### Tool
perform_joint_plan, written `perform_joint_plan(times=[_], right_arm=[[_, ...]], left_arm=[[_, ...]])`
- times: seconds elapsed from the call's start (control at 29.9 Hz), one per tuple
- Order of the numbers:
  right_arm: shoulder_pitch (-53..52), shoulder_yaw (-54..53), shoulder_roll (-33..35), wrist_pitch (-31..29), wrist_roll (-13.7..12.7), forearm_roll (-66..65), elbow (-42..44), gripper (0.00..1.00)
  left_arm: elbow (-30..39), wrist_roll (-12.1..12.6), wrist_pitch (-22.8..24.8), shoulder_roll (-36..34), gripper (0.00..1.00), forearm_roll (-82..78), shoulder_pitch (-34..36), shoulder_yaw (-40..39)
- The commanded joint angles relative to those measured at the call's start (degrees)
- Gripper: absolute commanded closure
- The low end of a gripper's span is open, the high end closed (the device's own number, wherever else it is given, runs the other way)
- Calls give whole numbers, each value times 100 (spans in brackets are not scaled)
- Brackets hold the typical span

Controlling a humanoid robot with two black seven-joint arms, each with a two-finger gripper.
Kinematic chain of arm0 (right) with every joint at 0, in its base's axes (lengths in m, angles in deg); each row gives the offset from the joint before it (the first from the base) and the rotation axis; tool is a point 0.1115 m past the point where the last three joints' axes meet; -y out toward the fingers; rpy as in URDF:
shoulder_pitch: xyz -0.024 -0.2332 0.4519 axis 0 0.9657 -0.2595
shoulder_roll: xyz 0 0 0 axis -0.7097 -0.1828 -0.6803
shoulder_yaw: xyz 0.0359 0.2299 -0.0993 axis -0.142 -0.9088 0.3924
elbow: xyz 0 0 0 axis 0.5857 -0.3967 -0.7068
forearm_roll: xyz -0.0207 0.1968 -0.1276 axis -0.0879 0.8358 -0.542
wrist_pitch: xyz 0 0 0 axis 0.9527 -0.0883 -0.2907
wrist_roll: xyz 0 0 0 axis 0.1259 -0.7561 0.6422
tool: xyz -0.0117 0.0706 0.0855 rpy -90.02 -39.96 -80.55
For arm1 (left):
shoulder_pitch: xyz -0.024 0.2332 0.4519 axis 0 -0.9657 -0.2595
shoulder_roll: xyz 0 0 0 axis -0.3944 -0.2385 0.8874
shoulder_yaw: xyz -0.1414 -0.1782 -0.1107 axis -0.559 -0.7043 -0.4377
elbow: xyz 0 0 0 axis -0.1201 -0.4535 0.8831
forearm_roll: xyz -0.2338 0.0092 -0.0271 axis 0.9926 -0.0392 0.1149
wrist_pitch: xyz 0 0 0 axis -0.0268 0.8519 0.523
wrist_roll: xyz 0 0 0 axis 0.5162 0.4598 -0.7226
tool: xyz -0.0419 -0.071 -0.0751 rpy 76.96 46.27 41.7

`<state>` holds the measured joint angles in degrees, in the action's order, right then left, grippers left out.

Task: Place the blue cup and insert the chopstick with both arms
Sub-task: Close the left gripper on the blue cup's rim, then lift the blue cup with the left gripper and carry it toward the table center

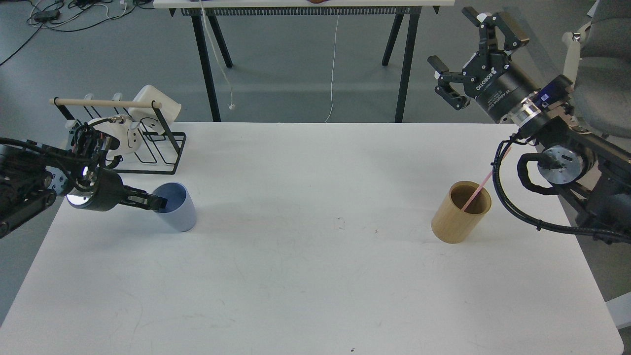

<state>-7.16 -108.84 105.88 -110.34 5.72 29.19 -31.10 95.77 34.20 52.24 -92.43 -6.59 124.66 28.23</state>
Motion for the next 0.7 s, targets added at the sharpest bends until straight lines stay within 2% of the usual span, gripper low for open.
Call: perform_joint_plan(times=[0.0, 0.2, 0.3, 0.43, 0.5, 0.67], right_arm=[[18, -5, -1, 0, 1, 0, -4, 1], [18, -66, 43, 0, 1, 0, -57, 1], [18, -417, 218, 0, 1, 0, 14, 1], [-26, -515, 789, 0, 1, 0, 23, 1], [-26, -524, 1123, 0, 1, 18, 14, 1], [62, -585, 1975, 0, 1, 123, 5, 1]], left_arm=[[17, 0, -9, -53, 100, 32, 3, -25], [210, 0, 5, -176, 100, 234, 29, -542], [631, 0, 5, -342, 100, 252, 99, -920], [1256, 0, 5, -387, 100, 269, 205, -1483], [1327, 0, 5, -238, 100, 269, 354, -1563], [1135, 0, 5, 640, 100, 155, 793, -1423]])
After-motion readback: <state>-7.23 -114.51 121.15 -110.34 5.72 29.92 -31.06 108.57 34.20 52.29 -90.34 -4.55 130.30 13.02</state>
